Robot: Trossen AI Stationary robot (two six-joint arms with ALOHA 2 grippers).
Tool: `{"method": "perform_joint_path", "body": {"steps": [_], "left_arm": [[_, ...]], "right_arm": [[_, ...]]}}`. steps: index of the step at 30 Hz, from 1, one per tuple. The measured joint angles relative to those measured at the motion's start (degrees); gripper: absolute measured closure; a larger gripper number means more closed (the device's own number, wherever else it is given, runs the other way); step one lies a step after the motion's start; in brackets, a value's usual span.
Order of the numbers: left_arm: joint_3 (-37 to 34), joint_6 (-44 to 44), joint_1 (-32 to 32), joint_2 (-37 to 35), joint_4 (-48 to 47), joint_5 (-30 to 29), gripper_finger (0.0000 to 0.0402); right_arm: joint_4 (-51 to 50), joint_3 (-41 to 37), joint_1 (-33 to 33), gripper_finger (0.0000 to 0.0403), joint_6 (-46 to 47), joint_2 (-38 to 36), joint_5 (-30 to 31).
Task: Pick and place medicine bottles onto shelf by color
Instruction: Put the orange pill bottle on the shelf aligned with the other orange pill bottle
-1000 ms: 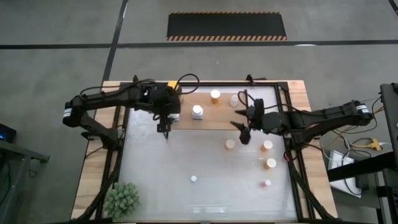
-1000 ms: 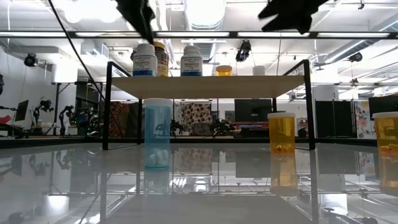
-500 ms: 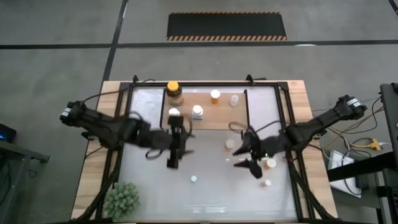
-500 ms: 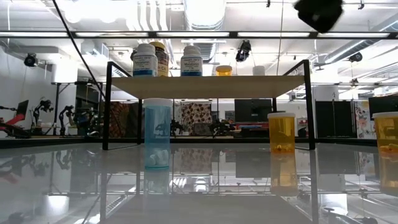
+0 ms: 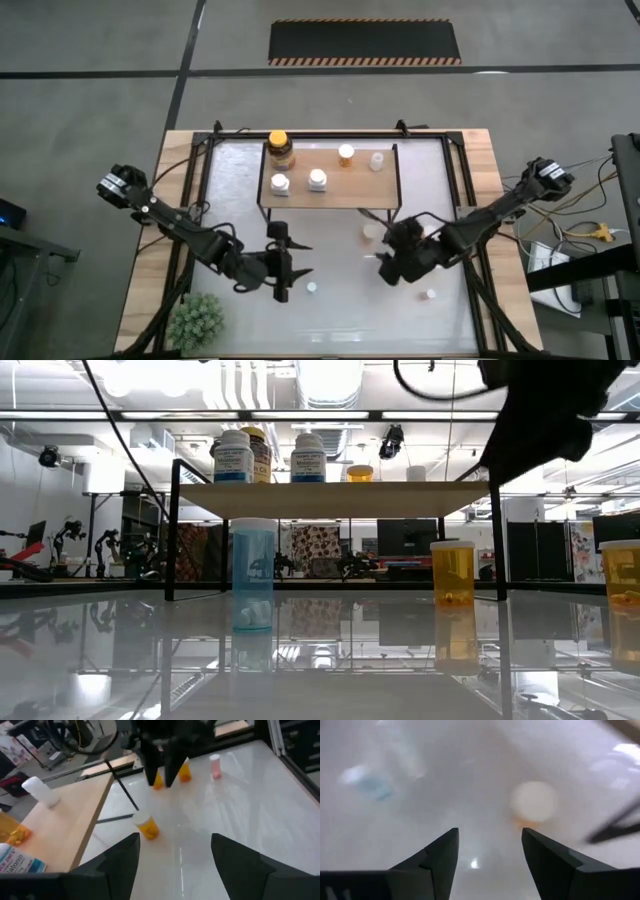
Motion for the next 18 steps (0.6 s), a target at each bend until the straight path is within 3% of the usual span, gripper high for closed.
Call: {"method": "perform_joint_path", "body": {"steps": [3, 10, 18], "left_arm": [[0.04, 0.23, 0.02, -0.39, 0.63, -1.50, 0.0173], [1.56, 4.13, 0.00, -1.35, 0.72, -6.01, 0.0173], [1.52, 7.52, 0.02, -2.92, 0.58, -8.05, 0.0173]], "right_arm": [[-2.35, 0.37, -0.12, 0.0199, 4.93, 2.21, 3.80], [4.08, 0.43, -1.34, 0.0196, 4.60, 8.66, 8.04], [4.18, 0.43, -2.54, 0.0151, 9.99, 13.05, 13.83]]}}
